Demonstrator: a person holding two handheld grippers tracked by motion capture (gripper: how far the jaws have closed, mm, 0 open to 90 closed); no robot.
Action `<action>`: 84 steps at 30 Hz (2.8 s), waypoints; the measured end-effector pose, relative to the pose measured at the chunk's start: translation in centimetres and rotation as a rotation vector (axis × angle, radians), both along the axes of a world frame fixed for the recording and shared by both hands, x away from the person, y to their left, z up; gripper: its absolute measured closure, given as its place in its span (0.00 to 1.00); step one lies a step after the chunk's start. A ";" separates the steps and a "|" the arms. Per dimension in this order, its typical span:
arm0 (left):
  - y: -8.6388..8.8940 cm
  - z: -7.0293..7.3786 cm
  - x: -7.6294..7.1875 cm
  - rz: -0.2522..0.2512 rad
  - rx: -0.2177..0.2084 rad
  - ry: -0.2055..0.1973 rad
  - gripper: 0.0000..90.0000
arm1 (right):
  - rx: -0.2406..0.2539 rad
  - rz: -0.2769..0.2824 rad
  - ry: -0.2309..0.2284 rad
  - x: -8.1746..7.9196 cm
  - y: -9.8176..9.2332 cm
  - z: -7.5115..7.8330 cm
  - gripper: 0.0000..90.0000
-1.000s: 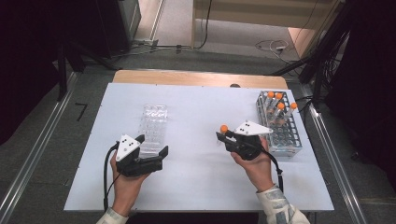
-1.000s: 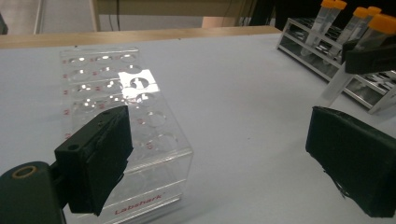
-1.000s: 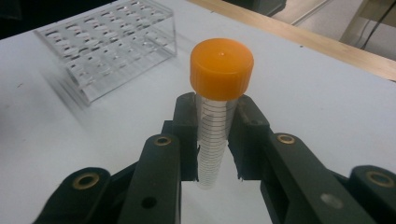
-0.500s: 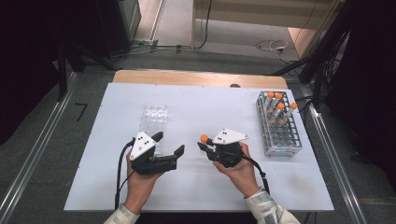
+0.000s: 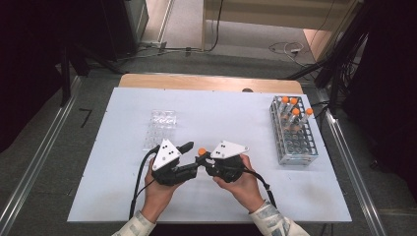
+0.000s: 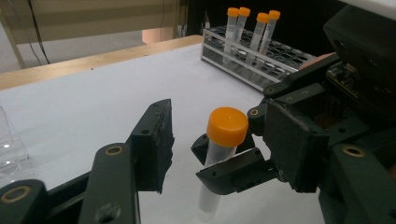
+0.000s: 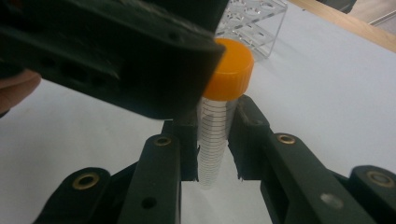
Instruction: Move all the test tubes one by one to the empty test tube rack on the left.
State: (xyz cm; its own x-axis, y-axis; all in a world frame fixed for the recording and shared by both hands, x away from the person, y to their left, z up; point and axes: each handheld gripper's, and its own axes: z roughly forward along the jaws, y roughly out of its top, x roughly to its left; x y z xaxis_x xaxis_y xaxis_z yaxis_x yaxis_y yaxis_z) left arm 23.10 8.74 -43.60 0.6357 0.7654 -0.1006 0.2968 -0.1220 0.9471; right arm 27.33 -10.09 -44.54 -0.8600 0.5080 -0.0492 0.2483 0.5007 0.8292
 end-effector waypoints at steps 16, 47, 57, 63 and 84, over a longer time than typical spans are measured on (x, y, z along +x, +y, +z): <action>-0.5 -0.7 0.2 -0.023 0.047 0.006 0.75 | -0.017 0.008 0.016 -0.1 0.4 -0.6 0.80; 0.3 -0.1 0.8 -0.014 0.008 0.026 0.78 | 0.038 0.000 0.030 -0.2 0.0 -0.1 0.35; 3.2 2.4 1.4 0.030 -0.080 0.004 0.78 | 0.053 0.004 0.029 -0.3 -0.7 0.0 0.32; 6.1 3.8 1.7 0.097 -0.120 -0.019 0.78 | 0.047 -0.007 0.034 -0.2 -1.0 -0.1 0.32; 11.6 4.1 3.0 0.295 -0.087 -0.050 0.78 | 0.044 -0.027 0.042 0.1 -1.5 -0.3 0.32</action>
State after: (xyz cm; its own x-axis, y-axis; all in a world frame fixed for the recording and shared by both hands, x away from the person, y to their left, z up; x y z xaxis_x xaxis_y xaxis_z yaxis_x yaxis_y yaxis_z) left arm 26.07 20.30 -39.51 0.3931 0.9076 -0.1475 0.2599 0.0442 0.9646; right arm 27.41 -11.58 -44.86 -0.8466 0.5321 0.0097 0.2968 0.4570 0.8385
